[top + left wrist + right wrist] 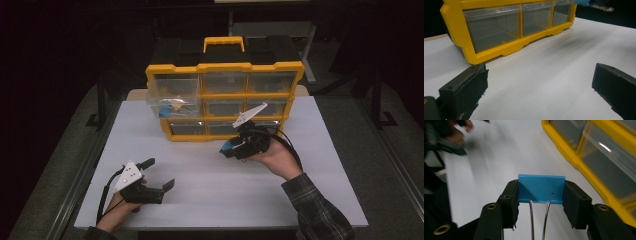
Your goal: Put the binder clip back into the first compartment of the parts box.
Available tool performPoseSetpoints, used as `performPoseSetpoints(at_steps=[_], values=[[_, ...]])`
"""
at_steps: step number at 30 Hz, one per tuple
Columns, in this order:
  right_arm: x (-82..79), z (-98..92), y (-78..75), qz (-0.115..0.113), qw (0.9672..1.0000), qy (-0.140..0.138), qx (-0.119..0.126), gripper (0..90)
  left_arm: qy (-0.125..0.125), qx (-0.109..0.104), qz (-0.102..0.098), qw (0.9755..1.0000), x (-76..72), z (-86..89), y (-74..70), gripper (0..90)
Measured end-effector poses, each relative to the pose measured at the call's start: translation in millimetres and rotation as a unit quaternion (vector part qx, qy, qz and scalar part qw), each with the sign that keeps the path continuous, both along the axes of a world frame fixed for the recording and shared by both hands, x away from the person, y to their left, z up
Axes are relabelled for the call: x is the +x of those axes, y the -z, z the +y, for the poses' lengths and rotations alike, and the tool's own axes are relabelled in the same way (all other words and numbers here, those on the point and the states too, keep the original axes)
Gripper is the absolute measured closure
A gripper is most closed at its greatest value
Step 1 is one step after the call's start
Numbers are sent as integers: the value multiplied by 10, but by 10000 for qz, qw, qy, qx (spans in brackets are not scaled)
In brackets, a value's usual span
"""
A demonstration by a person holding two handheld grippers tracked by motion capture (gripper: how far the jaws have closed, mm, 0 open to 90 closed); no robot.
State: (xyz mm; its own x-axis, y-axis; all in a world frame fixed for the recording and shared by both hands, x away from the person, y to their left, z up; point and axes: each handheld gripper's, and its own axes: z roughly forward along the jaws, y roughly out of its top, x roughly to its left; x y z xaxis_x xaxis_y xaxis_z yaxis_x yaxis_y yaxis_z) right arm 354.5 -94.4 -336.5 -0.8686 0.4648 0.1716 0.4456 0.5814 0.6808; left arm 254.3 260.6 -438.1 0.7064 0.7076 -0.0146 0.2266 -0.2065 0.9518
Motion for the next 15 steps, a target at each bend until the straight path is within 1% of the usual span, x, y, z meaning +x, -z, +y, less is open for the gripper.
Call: performPoseSetpoints(at_steps=[1, 2, 4, 6, 7, 10, 12, 14, 15], values=[[19, -5, -33, -57, 10000, -42, 37, 491, 2, 2, -4, 10000, 0, -1, 1, 2], [22, -3, -73, -21, 10000, -23, 59, 490, 4, 7, -5, 10000, 0, 0, 0, 2], [42, -9, -153, -54, 9999, -52, 81, 491, 2, 6, -7, 10000, 1, 0, 0, 2], [65, -11, -221, -79, 9998, -95, 158, 490, -1, 1, 0, 10000, 0, 1, 0, 2], [87, -16, -248, -183, 9996, -155, 123, 490, -3, 1, 1, 10000, 0, 1, -1, 2], [129, -11, -333, -343, 9990, -243, 131, 490, 0, -4, 8, 10000, -1, -1, 1, 2], [138, 2, -400, -325, 9991, -228, 163, 491, 10, 14, -4, 10000, 0, 1, 1, 2], [163, 7, -459, -395, 9986, -286, 192, 490, 7, -2, 7, 10000, 0, 0, 1, 2], [171, 12, -490, -390, 9986, -289, 211, 490, 1, -14, 16, 10000, -1, -2, 1, 2]])
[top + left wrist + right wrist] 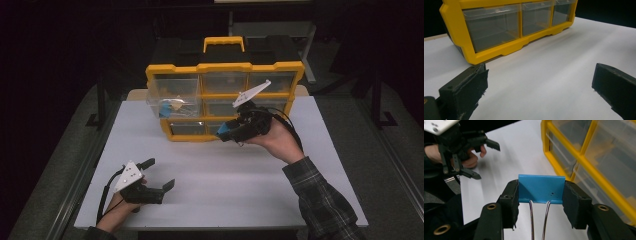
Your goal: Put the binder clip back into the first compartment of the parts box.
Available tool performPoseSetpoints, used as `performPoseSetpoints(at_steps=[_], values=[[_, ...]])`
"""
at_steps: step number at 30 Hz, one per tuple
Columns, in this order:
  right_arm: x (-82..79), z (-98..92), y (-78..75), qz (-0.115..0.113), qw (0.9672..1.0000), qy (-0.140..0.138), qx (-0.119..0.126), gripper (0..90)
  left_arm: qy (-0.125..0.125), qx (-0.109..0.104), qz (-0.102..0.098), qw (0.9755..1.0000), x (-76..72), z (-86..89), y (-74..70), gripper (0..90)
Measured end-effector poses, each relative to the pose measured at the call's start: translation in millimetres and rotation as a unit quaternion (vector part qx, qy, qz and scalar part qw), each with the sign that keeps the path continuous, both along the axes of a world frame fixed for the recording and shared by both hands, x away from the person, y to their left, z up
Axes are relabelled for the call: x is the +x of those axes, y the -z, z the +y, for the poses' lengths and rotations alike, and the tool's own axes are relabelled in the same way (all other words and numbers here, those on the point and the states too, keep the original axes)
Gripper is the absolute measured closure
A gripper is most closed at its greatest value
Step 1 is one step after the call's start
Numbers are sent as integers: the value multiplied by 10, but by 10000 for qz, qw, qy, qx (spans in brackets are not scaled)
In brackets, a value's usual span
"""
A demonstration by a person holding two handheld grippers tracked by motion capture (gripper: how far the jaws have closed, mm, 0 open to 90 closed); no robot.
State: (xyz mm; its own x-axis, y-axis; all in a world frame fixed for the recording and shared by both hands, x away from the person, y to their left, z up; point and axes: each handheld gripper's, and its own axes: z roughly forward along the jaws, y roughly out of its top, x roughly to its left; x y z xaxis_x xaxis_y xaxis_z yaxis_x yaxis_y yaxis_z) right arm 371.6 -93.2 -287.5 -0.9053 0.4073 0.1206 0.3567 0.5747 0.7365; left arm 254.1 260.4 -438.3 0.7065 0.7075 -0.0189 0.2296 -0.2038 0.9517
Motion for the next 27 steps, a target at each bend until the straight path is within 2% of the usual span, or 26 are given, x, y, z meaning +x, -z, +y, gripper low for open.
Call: performPoseSetpoints(at_steps=[6, 11, 12, 14, 16, 17, 21, 27], values=[[62, 14, -208, 24, 9999, -82, 144, 490, -1, 4, -14, 10000, 3, 0, 1, 2], [116, 12, -399, -76, 9997, -122, 212, 490, -35, 13, -1, 10000, 13, 9, 6, 2], [116, 12, -399, -76, 9997, -122, 212, 490, -35, 13, -1, 10000, 13, 9, 6, 2], [147, 12, -529, -174, 9995, -121, 213, 490, -25, -10, 18, 10000, 27, 8, -1, 2], [154, 14, -573, -192, 9995, -117, 217, 490, -3, -16, 50, 10000, 31, 0, 2, 2], [170, 13, -661, -217, 9993, -123, 266, 490, 21, -20, 41, 10000, 37, -5, 8, 2], [193, -1, -824, -232, 9988, -146, 400, 490, 37, -28, 27, 10000, 23, -18, 2, 2], [218, 10, -1035, -325, 9984, -204, 413, 490, 9, -31, 13, 10000, 33, -12, -5, 2]])
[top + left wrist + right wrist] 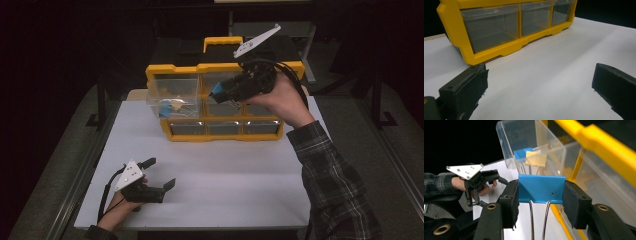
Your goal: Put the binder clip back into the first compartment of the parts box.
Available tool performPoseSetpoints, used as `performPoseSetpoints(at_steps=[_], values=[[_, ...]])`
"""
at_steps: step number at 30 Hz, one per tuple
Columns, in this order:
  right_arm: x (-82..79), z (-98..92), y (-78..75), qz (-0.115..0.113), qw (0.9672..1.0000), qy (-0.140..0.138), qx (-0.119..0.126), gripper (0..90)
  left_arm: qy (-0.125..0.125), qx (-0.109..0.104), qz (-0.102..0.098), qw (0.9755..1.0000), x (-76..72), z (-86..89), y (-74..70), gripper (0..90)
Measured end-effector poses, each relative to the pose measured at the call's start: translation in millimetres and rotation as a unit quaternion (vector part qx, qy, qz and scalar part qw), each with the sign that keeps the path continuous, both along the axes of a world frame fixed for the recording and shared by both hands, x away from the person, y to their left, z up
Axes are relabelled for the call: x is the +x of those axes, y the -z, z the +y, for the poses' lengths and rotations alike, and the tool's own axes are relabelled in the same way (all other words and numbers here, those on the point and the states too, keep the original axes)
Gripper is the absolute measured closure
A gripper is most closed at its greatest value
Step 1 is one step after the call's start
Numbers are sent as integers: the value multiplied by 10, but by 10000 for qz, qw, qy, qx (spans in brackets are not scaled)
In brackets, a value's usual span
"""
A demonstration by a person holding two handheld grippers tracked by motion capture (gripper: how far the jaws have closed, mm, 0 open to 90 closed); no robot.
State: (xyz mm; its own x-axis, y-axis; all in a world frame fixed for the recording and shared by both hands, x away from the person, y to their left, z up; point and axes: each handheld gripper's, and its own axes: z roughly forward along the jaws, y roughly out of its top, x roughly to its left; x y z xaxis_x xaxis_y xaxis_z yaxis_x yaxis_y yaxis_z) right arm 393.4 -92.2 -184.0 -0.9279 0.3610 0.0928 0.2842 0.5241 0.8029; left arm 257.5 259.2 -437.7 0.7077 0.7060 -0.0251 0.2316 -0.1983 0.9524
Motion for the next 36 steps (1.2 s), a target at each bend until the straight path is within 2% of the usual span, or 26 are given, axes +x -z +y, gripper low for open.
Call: performPoseSetpoints(at_steps=[4, 5, 17, 27, 31, 36], values=[[-5, 39, -86, 20, 10000, -13, -32, 491, -12, -43, 48, 10000, 3, 0, 7, 2], [3, 78, -139, -5, 10000, -42, -27, 490, -11, -41, 54, 10000, 1, 1, 6, 2], [112, 368, -366, -128, 9996, -230, -60, 490, 10, 10, 13, 10000, -1, 0, 1, 2], [220, 726, -430, -183, 9990, -395, -128, 490, 31, -33, 14, 10000, -3, -6, 2, 2], [246, 846, -445, -119, 9989, -419, -183, 490, 19, -25, -6, 10000, 0, 6, -2, 2], [298, 972, -412, -124, 9985, -469, -261, 490, 19, -19, -3, 10000, -3, 6, -5, 2]])
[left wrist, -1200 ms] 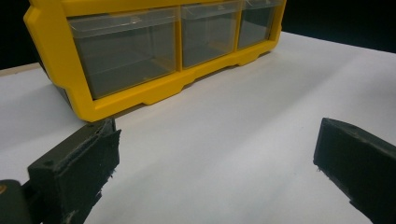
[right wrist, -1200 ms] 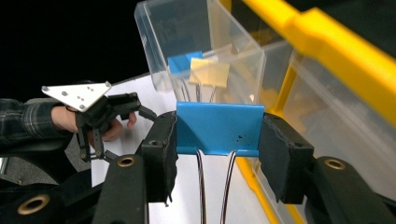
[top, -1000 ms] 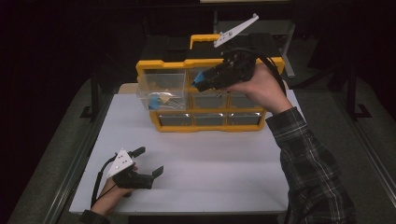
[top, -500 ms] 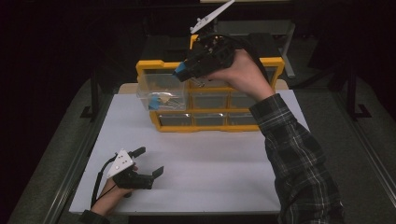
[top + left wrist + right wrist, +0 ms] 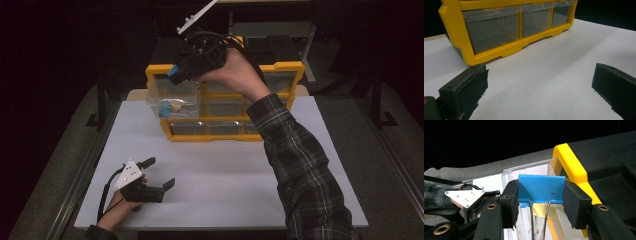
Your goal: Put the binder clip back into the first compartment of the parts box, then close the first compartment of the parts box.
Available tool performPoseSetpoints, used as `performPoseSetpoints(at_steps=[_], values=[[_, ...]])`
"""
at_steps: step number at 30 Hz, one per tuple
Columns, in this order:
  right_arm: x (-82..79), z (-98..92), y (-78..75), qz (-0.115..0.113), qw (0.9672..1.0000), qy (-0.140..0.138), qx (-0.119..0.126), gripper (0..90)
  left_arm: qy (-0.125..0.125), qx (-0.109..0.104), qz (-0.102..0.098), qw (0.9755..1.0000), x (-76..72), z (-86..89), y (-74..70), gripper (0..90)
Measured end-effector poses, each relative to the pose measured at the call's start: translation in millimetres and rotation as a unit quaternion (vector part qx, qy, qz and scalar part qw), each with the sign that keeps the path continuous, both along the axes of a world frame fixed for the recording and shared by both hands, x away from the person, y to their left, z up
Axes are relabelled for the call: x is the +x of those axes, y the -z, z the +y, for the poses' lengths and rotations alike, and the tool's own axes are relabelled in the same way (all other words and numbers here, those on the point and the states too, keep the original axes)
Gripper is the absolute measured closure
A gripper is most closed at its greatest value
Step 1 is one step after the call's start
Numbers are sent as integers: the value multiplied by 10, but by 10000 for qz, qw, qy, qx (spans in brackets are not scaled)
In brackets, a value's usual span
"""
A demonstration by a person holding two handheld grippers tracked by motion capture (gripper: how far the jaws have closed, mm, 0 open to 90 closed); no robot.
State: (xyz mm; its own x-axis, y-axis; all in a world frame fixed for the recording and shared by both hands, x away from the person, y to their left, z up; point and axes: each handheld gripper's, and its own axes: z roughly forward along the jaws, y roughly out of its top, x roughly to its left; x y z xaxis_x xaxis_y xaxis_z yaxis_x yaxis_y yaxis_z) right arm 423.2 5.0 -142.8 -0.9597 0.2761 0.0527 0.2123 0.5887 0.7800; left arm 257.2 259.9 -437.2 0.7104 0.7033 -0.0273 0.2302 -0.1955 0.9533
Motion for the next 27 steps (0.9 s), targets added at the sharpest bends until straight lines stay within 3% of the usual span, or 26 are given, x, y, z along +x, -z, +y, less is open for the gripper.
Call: performPoseSetpoints(at_steps=[4, 7, 10, 17, 18, 27], values=[[50, 76, 70, -88, 9999, -17, -105, 486, -1, 3, 8, 10000, 2, 2, 1, 2], [76, 96, 97, -95, 9999, 36, -55, 378, -15, -10, 11, 10000, 1, 6, -2, 2], [67, 72, 80, -59, 10000, 74, 25, 383, -20, -22, 5, 10000, -2, 5, -1, 2], [-58, 21, 61, 53, 9999, 24, 112, 520, -42, -21, 25, 10000, 2, 11, 0, 2], [-101, 16, 74, 110, 9999, -29, 102, 576, -35, -18, 11, 10000, -1, 8, 2, 2], [-293, 43, 105, 151, 9994, -289, 141, 726, -33, 45, 16, 10000, -4, 16, -1, 2]])
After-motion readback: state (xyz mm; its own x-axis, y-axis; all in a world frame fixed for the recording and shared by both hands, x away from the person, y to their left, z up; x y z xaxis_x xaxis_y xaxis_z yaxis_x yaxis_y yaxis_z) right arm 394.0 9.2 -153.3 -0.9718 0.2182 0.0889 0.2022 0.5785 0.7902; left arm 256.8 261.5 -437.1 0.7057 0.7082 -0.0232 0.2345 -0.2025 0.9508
